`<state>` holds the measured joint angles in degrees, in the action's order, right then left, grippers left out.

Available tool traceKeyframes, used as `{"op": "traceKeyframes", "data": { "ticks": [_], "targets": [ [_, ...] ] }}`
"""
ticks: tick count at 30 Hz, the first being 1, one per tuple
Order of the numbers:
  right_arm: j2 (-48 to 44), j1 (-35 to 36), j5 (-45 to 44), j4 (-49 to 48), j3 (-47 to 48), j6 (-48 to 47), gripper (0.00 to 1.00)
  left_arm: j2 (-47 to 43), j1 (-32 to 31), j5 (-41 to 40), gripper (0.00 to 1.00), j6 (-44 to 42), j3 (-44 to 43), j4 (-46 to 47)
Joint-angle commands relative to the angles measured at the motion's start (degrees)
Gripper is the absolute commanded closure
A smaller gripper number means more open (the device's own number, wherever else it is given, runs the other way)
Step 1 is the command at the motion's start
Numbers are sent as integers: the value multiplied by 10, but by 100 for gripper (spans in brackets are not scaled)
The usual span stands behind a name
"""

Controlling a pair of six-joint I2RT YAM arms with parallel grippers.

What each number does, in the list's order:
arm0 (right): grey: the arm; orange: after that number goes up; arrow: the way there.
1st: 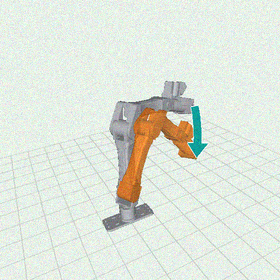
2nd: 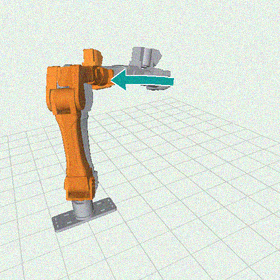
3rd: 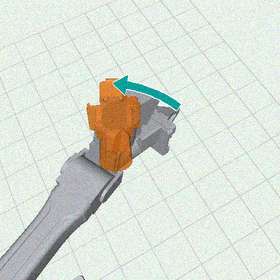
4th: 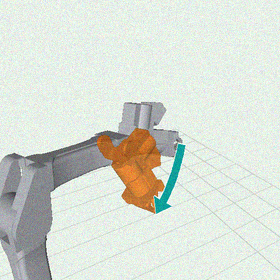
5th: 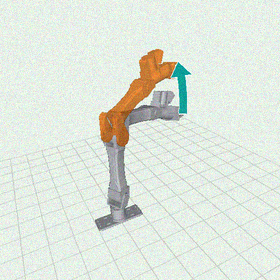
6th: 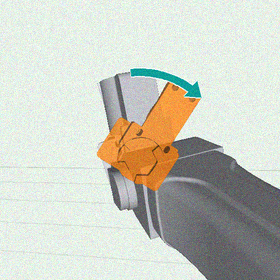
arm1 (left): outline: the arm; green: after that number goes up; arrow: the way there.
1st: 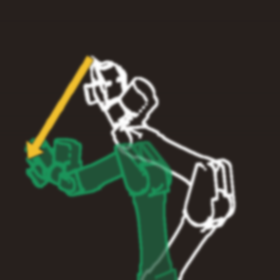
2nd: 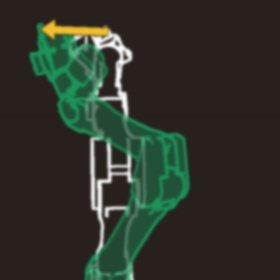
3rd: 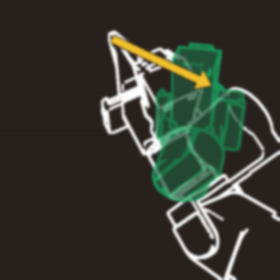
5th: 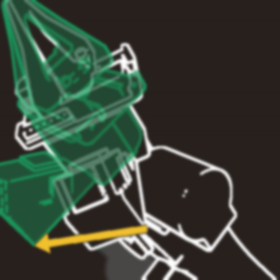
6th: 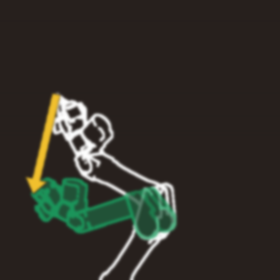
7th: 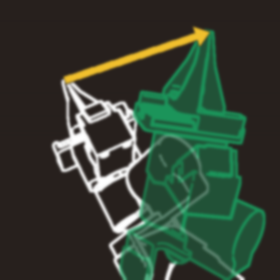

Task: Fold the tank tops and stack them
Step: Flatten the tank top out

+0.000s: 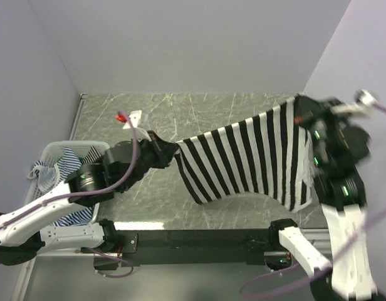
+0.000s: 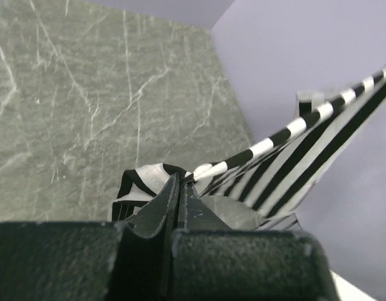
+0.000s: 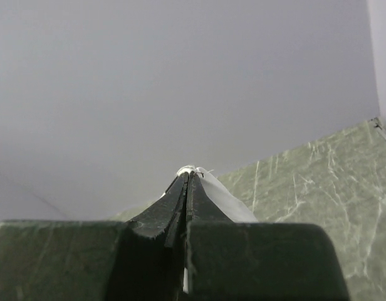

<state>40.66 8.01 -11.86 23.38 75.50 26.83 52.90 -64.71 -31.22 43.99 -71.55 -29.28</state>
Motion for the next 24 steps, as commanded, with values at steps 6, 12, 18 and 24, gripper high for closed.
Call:
{"op": "traceKeyframes", "data": {
  "ticks": [6,12,18,24],
  "targets": [
    [389,1,111,-169,25,-13,100,92,150,130,99,91,114,30],
    [705,60,126,-150,176,-19,100,179,349,298,99,106,264,128],
    [875,115,119,-64,393,-25,100,229,469,388,99,134,342,171],
    [934,118,107,-49,484,-18,100,243,492,414,99,137,352,182]
  ]
}}
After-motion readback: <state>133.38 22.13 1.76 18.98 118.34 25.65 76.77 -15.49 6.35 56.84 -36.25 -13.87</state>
